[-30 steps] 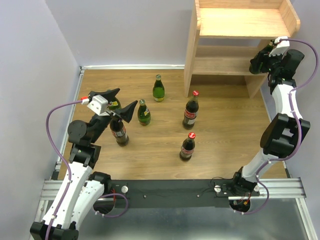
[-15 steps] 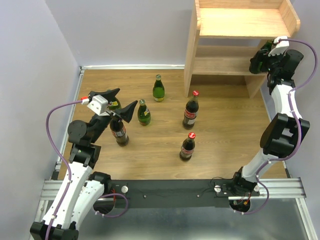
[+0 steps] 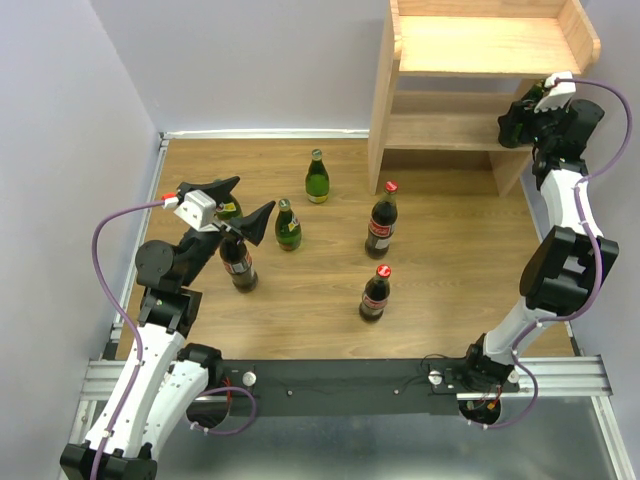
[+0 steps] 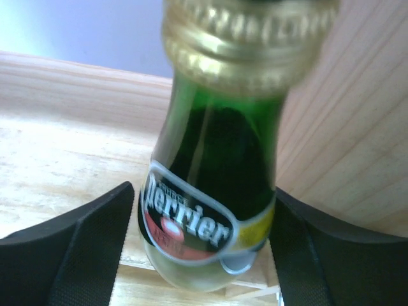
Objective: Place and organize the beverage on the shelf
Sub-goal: Pick up the drink from the center of the board.
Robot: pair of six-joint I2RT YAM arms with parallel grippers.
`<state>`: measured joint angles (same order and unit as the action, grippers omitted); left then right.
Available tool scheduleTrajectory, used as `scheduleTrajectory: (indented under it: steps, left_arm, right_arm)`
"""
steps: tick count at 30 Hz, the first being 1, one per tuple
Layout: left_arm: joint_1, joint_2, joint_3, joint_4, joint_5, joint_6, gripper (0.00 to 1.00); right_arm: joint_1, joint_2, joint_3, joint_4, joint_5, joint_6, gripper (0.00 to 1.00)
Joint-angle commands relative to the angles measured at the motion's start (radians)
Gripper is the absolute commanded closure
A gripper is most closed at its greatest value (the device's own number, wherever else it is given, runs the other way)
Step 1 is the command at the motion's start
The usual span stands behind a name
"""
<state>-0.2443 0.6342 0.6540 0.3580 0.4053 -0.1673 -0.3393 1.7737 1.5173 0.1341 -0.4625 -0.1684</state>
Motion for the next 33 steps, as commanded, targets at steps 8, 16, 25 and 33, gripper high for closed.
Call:
scheduleTrajectory:
  steps: [8,16,25,33]
  left_arm:
    - [-0.003,-0.008,0.001,-0.007,-0.008,0.011,0.04]
    - [-0.003,-0.007,0.001,-0.007,-0.010,0.011,0.04]
    - [-0.003,-0.008,0.001,-0.007,-0.010,0.011,0.04]
    - [-0.003,-0.010,0.001,-0.007,-0.010,0.011,0.04]
  right_arm:
    - [0.002,-0.017,-0.016,0.019,0.044,0.003,0.22]
    - [0.002,-0.040,-0.048,0.021,0.062,-0.020,0.22]
    - [0.002,-0.068,-0.080,0.022,0.084,-0.029,0.20]
    - [0.002,-0.059,-0.071,0.022,0.074,-0.017,0.36]
